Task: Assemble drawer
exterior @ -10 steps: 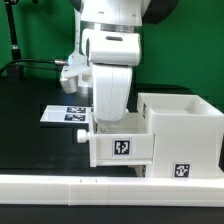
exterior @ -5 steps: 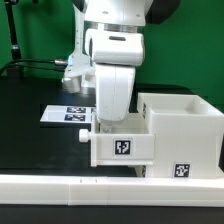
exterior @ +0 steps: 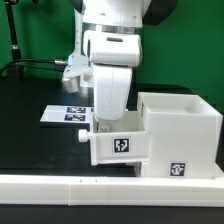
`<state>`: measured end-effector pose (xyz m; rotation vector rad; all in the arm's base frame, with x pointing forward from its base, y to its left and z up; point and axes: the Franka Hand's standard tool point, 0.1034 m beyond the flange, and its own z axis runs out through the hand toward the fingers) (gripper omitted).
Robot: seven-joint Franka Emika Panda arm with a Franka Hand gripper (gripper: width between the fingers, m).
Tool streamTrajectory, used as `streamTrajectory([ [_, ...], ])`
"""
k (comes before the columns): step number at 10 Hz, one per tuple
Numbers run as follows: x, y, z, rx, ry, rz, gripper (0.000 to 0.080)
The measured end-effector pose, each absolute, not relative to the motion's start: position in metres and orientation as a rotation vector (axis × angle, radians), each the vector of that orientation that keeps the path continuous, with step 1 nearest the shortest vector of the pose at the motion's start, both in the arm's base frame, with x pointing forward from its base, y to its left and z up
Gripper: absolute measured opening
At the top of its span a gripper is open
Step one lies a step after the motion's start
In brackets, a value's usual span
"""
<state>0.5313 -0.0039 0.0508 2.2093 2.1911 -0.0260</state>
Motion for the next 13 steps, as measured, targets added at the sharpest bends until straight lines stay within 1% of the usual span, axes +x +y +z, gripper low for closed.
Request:
streamTrajectory([
  [6,0.5309,-0.0031,0.0498,2.214,2.181,-0.021,0.0044],
  [13,0.5299,0.0038,0.0496,2.319,2.062,-0.032,0.0044],
])
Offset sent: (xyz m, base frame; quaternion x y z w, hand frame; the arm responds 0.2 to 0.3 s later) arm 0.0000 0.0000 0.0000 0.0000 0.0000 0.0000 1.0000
